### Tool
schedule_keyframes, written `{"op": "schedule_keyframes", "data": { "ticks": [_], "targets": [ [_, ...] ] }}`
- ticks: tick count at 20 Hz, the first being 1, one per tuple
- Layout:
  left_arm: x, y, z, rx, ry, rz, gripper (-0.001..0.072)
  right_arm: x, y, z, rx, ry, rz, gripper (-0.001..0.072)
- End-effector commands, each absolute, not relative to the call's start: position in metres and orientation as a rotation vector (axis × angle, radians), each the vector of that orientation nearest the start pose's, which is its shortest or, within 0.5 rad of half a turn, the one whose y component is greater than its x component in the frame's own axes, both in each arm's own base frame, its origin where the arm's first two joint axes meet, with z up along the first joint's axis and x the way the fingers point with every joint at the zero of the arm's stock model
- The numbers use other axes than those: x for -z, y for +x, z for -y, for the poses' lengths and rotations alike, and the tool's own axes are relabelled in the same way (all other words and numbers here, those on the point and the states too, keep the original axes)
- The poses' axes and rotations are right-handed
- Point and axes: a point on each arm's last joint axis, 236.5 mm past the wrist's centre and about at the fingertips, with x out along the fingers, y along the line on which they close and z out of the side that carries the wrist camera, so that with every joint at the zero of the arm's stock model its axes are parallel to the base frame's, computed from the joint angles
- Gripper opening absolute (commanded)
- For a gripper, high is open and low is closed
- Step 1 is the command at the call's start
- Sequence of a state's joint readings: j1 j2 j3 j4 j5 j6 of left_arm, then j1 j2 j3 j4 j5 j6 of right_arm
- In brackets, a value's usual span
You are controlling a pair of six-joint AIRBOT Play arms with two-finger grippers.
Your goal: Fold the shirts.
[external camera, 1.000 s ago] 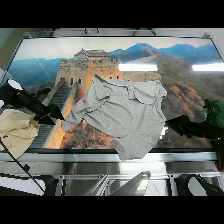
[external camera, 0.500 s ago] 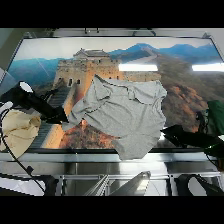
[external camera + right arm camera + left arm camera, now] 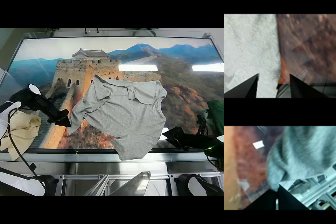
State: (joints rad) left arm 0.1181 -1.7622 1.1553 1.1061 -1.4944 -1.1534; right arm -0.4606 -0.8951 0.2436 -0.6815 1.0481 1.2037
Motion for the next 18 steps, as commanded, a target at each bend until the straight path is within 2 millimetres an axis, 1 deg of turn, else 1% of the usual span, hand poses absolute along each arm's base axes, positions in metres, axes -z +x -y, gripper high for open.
{"op": "schedule_keyframes", "data": {
  "ticks": [1,2,4,7,8,9,10,11,12,13,14,15,17,18],
  "targets": [
    [0.104,0.302,0.098,0.688,-0.435,-1.850,0.0024,0.099,0.221,-0.065,-0.080,1.010,-1.283,0.0456],
    [0.093,0.311,0.102,0.710,-0.472,-1.818,0.0024,0.103,0.219,-0.067,-0.080,1.020,-1.305,0.0456],
    [0.072,0.327,0.111,0.748,-0.539,-1.744,0.0024,0.113,0.215,-0.079,-0.096,1.033,-1.360,0.0456],
    [0.045,0.338,0.117,0.800,-0.596,-1.682,0.0024,0.128,0.225,-0.103,-0.133,1.039,-1.373,0.0454],
    [0.036,0.338,0.118,0.821,-0.611,-1.671,0.0024,0.129,0.230,-0.114,-0.160,1.062,-1.364,0.0420],
    [0.025,0.338,0.122,0.852,-0.638,-1.657,0.0024,0.127,0.237,-0.125,-0.212,1.084,-1.341,0.0233],
    [0.010,0.339,0.127,0.897,-0.678,-1.636,0.0024,0.119,0.245,-0.134,-0.283,1.100,-1.303,0.0012],
    [-0.007,0.340,0.131,0.946,-0.726,-1.605,0.0024,0.106,0.253,-0.142,-0.358,1.122,-1.267,0.0015],
    [-0.028,0.341,0.136,1.005,-0.788,-1.557,0.0024,0.084,0.261,-0.148,-0.453,1.135,-1.227,0.0015],
    [-0.050,0.343,0.139,1.062,-0.841,-1.504,0.0024,0.059,0.268,-0.150,-0.538,1.142,-1.189,0.0015],
    [-0.074,0.345,0.140,1.118,-0.892,-1.441,0.0024,0.023,0.277,-0.149,-0.635,1.148,-1.128,0.0015],
    [-0.098,0.346,0.138,1.169,-0.935,-1.373,0.0024,-0.018,0.284,-0.142,-0.717,1.144,-1.056,0.0014],
    [-0.154,0.355,0.132,1.261,-1.035,-1.170,0.0024,-0.103,0.293,-0.119,-0.809,1.081,-0.881,0.0015],
    [-0.187,0.359,0.126,1.310,-1.086,-1.029,0.0024,-0.153,0.296,-0.104,-0.825,1.023,-0.754,0.0014]
  ]
}}
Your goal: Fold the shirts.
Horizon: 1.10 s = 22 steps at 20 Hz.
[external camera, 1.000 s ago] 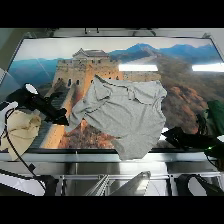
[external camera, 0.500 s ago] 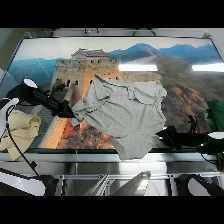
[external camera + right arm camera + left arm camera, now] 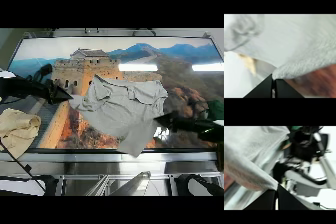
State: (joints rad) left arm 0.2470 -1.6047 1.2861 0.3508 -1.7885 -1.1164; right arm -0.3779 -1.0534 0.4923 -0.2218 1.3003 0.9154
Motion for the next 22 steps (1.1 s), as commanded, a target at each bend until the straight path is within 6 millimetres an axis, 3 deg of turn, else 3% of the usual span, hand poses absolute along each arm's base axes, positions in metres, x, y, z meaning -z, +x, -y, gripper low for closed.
{"op": "schedule_keyframes", "data": {
  "ticks": [1,2,5,8,10,11,13,15,18,20,22],
  "targets": [
    [-0.220,0.360,0.118,1.360,-1.128,-0.887,0.0024,-0.201,0.295,-0.092,-0.824,0.962,-0.626,0.0014],
    [-0.254,0.358,0.109,1.406,-1.168,-0.747,0.0024,-0.254,0.290,-0.080,-0.808,0.888,-0.483,0.0014],
    [-0.349,0.337,0.075,1.535,-1.260,-0.348,0.0024,-0.363,0.267,-0.064,-0.742,0.717,-0.178,0.0015],
    [-0.437,0.281,0.027,1.691,-1.300,0.118,0.0024,-0.461,0.229,-0.075,-0.832,0.694,0.140,0.0014],
    [-0.478,0.228,0.004,1.773,-1.232,0.377,0.0023,-0.501,0.209,-0.078,-0.866,0.664,0.286,0.0014],
    [-0.491,0.205,-0.001,1.797,-1.179,0.454,0.0023,-0.510,0.206,-0.079,-0.858,0.641,0.311,0.0014],
    [-0.510,0.166,0.009,1.801,-1.045,0.494,0.0019,-0.520,0.207,-0.077,-0.831,0.605,0.338,0.0014],
    [-0.518,0.157,0.032,1.729,-0.960,0.435,0.0019,-0.513,0.216,-0.074,-0.811,0.593,0.301,0.0014],
    [-0.499,0.201,0.069,1.438,-0.892,0.224,0.0018,-0.481,0.233,-0.078,-0.790,0.549,0.168,0.0014],
    [-0.472,0.231,0.081,1.258,-0.842,0.091,0.0018,-0.457,0.246,-0.079,-0.735,0.502,0.078,0.0014],
    [-0.432,0.261,0.084,1.072,-0.782,-0.066,0.0018,-0.419,0.262,-0.076,-0.652,0.468,-0.062,0.0014]
  ]
}}
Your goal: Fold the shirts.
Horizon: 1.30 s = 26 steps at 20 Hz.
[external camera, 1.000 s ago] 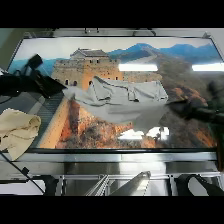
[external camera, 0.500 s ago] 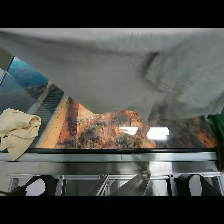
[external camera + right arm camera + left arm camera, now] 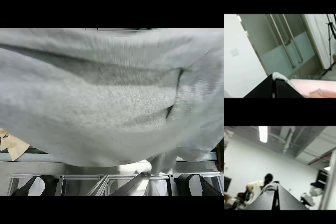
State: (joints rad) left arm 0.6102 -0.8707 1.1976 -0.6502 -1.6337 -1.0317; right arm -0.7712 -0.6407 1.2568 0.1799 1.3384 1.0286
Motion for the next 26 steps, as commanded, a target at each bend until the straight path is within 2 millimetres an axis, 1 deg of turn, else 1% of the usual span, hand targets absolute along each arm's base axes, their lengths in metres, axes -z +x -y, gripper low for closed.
{"op": "schedule_keyframes", "data": {
  "ticks": [1,3,5,6,8,10,11,13,14,15,16,17,18,19,20,21,22,23,24,25,26],
  "targets": [
    [-0.408,0.276,0.082,0.980,-0.753,-0.147,0.0018,-0.400,0.270,-0.073,-0.615,0.455,-0.123,0.0014],
    [-0.357,0.303,0.074,0.831,-0.739,-0.284,0.0018,-0.358,0.288,-0.067,-0.578,0.472,-0.232,0.0014],
    [-0.302,0.331,0.062,0.697,-0.773,-0.384,0.0019,-0.312,0.312,-0.062,-0.562,0.515,-0.310,0.0014],
    [-0.272,0.346,0.057,0.639,-0.789,-0.440,0.0019,-0.288,0.329,-0.061,-0.559,0.531,-0.335,0.0014],
    [-0.204,0.377,0.051,0.543,-0.806,-0.542,0.0019,-0.239,0.369,-0.053,-0.516,0.552,-0.373,0.0014],
    [-0.147,0.409,0.052,0.495,-0.772,-0.592,0.0019,-0.189,0.413,-0.051,-0.475,0.545,-0.424,0.0014],
    [-0.115,0.428,0.051,0.455,-0.763,-0.623,0.0019,-0.165,0.436,-0.049,-0.448,0.564,-0.443,0.0015],
    [-0.062,0.461,0.054,0.406,-0.763,-0.696,0.0020,-0.126,0.474,-0.052,-0.426,0.583,-0.453,0.0015],
    [-0.043,0.476,0.059,0.417,-0.776,-0.736,0.0020,-0.114,0.492,-0.052,-0.423,0.615,-0.446,0.0015],
    [-0.032,0.489,0.064,0.446,-0.785,-0.766,0.0019,-0.110,0.507,-0.052,-0.425,0.659,-0.435,0.0015],
    [-0.028,0.500,0.070,0.496,-0.793,-0.789,0.0019,-0.110,0.519,-0.051,-0.431,0.696,-0.425,0.0023],
    [-0.029,0.509,0.074,0.548,-0.796,-0.801,0.0021,-0.114,0.526,-0.048,-0.441,0.696,-0.414,0.0139],
    [-0.036,0.519,0.073,0.592,-0.802,-0.801,0.0073,-0.125,0.530,-0.041,-0.450,0.689,-0.390,0.0320],
    [-0.045,0.526,0.070,0.622,-0.815,-0.799,0.0301,-0.138,0.531,-0.035,-0.461,0.682,-0.365,0.0329],
    [-0.054,0.533,0.063,0.637,-0.842,-0.800,0.0480,-0.148,0.528,-0.027,-0.475,0.680,-0.347,0.0329],
    [-0.061,0.536,0.055,0.648,-0.863,-0.800,0.0681,-0.155,0.520,-0.017,-0.488,0.698,-0.353,0.0329],
    [-0.067,0.537,0.043,0.648,-0.894,-0.806,0.0717,-0.152,0.510,-0.007,-0.489,0.725,-0.391,0.0329],
    [-0.071,0.534,0.030,0.653,-0.919,-0.823,0.0717,-0.143,0.497,0.006,-0.484,0.766,-0.462,0.0314],
    [-0.073,0.527,0.019,0.660,-0.940,-0.851,0.0717,-0.131,0.481,0.015,-0.489,0.789,-0.540,0.0248],
    [-0.068,0.515,0.006,0.651,-0.948,-0.911,0.0716,-0.117,0.460,0.022,-0.504,0.798,-0.628,0.0222],
    [-0.056,0.499,-0.004,0.623,-0.944,-0.991,0.0716,-0.104,0.438,0.026,-0.517,0.811,-0.707,0.0222]
  ]
}}
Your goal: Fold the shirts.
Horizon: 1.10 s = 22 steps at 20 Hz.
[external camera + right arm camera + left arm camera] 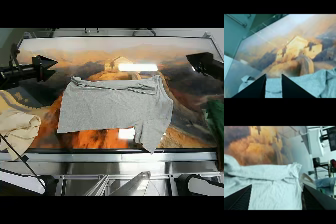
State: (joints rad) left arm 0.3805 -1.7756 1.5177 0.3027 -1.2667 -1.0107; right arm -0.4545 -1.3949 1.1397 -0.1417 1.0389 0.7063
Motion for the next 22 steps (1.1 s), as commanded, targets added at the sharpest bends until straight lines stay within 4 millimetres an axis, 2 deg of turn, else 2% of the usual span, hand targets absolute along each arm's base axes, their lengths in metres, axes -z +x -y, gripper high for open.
{"op": "schedule_keyframes", "data": {
  "ticks": [1,4,6,7,9,11,12,13,17,18,19,20,21,22],
  "targets": [
    [-0.040,0.480,-0.014,0.579,-0.934,-1.087,0.0715,-0.090,0.415,0.031,-0.515,0.833,-0.777,0.0222],
    [0.029,0.401,-0.033,0.384,-0.866,-1.421,0.0713,-0.052,0.372,0.043,-0.401,0.932,-0.828,0.0222],
    [0.067,0.357,-0.032,0.296,-0.838,-1.564,0.0697,-0.028,0.354,0.047,-0.307,0.973,-0.820,0.0223],
    [0.081,0.341,-0.025,0.281,-0.839,-1.615,0.0696,-0.021,0.347,0.043,-0.303,0.962,-0.819,0.0222],
    [0.104,0.321,-0.012,0.262,-0.862,-1.688,0.0696,-0.014,0.337,0.031,-0.320,0.965,-0.834,0.0222],
    [0.123,0.308,0.004,0.251,-0.873,-1.754,0.0697,-0.013,0.330,0.023,-0.346,0.982,-0.850,0.0222],
    [0.129,0.304,0.013,0.260,-0.874,-1.785,0.0614,-0.015,0.328,0.019,-0.372,0.986,-0.856,0.0222],
    [0.131,0.303,0.020,0.276,-0.854,-1.804,0.0465,-0.018,0.326,0.015,-0.393,0.993,-0.860,0.0222],
    [0.131,0.309,0.055,0.351,-0.750,-1.861,0.0449,-0.020,0.323,0.011,-0.408,1.004,-0.869,0.0225],
    [0.131,0.308,0.064,0.380,-0.721,-1.886,0.0421,-0.019,0.323,0.012,-0.402,1.014,-0.872,0.0232],
    [0.130,0.306,0.071,0.407,-0.700,-1.909,0.0321,-0.019,0.324,0.013,-0.389,1.024,-0.875,0.0233],
    [0.129,0.305,0.076,0.427,-0.688,-1.928,0.0171,-0.013,0.322,0.016,-0.361,1.030,-0.893,0.0251],
    [0.128,0.305,0.079,0.439,-0.679,-1.937,0.0048,-0.003,0.318,0.020,-0.318,1.029,-0.937,0.0316],
    [0.126,0.306,0.080,0.445,-0.674,-1.937,0.0019,0.013,0.308,0.025,-0.261,1.009,-1.005,0.0325]
  ]
}}
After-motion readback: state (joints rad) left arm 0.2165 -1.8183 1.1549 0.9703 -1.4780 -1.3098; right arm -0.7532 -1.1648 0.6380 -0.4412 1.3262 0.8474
